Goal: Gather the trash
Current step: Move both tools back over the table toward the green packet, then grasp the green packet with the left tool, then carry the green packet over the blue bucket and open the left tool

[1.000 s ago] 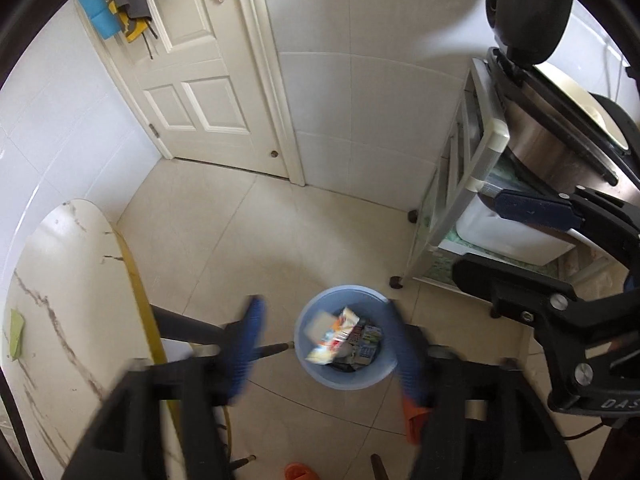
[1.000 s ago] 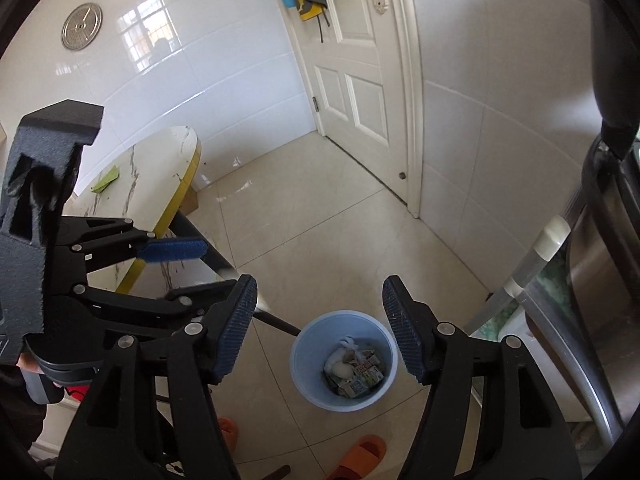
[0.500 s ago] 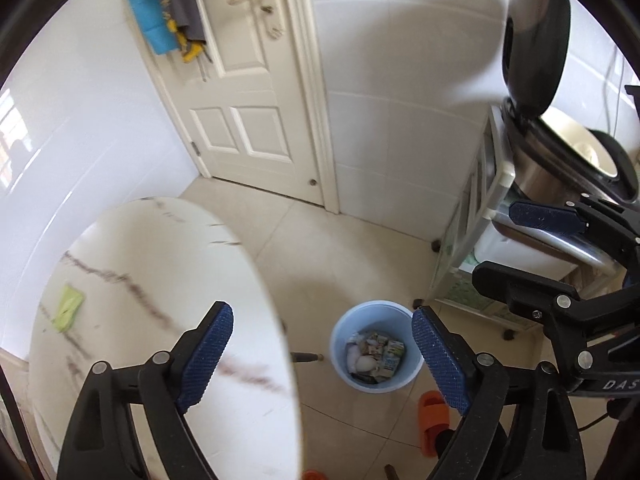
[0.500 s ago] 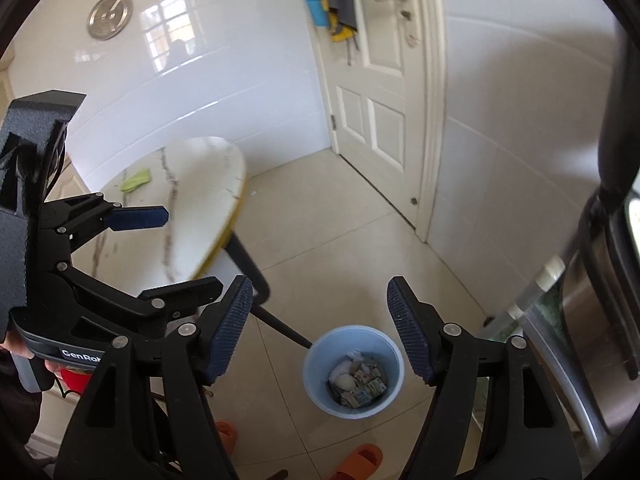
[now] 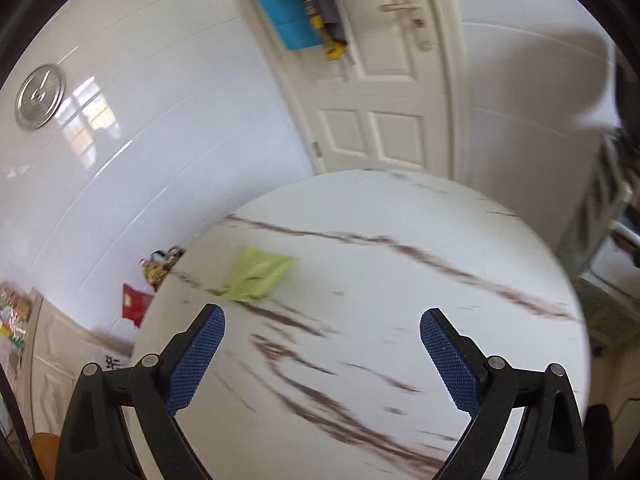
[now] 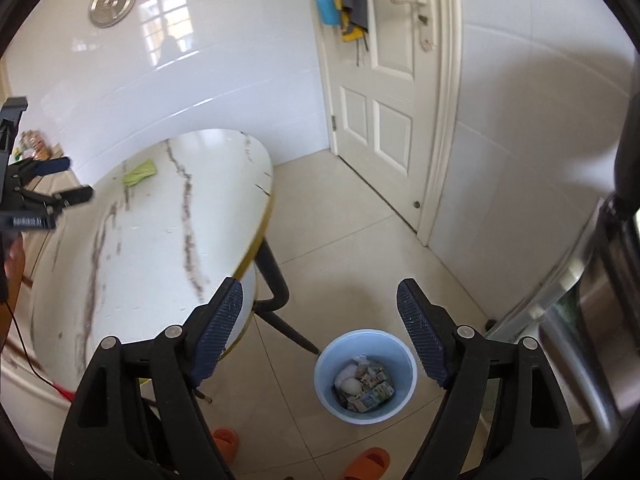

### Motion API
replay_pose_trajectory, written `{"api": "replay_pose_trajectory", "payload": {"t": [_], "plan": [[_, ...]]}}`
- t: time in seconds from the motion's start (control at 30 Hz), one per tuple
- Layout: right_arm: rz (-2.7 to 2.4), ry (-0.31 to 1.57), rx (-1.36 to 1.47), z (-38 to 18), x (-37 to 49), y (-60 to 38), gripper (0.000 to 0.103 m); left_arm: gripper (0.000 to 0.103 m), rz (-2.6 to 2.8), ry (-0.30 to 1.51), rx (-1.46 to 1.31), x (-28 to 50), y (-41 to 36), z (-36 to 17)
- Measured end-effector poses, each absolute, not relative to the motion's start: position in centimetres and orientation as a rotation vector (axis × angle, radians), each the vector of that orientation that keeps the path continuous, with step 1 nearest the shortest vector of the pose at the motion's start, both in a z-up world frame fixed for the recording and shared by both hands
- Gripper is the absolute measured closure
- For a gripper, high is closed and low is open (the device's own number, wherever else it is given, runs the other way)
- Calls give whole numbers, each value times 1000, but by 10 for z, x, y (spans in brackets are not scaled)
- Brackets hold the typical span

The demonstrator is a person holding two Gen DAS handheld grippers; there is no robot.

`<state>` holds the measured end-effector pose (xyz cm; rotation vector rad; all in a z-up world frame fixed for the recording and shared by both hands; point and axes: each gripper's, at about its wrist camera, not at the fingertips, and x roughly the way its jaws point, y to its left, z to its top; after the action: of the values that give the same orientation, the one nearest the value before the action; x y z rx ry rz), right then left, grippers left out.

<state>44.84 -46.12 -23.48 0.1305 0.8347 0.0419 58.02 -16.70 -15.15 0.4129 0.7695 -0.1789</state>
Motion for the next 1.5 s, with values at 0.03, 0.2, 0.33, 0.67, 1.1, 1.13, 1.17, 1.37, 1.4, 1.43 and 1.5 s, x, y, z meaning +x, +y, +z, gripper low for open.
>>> {"api": "replay_pose_trajectory", "payload": {"t": [0.03,0.2,0.33,0.67,1.1,1.13,1.17,1.37,1.4,1.43,1.5], "plan": [[31,839,144,-242,453,-464,25,6,-165,779,406,589,-157,-156],[23,886,204,-276,476,-475,25,6,-163,848,372,632,-129,-186],[26,922,218,-296,493,-481,25,6,-201,902,294,668,-110,-205],[27,971,270,-336,519,-500,25,6,-215,986,189,726,-84,-245],[9,991,334,-362,509,-522,25,84,-218,981,132,722,-72,-232],[8,991,342,-364,507,-524,25,87,-234,982,117,714,-75,-229],[7,994,352,-367,504,-526,25,88,-243,978,117,701,-82,-222],[13,978,419,-376,477,-542,25,89,-280,849,171,613,-140,-157],[13,967,421,-374,468,-546,25,89,-320,806,177,592,-156,-142],[15,957,428,-372,461,-550,25,89,-344,768,180,573,-172,-129],[12,932,444,-368,447,-561,25,89,-370,737,222,539,-205,-111]]}}
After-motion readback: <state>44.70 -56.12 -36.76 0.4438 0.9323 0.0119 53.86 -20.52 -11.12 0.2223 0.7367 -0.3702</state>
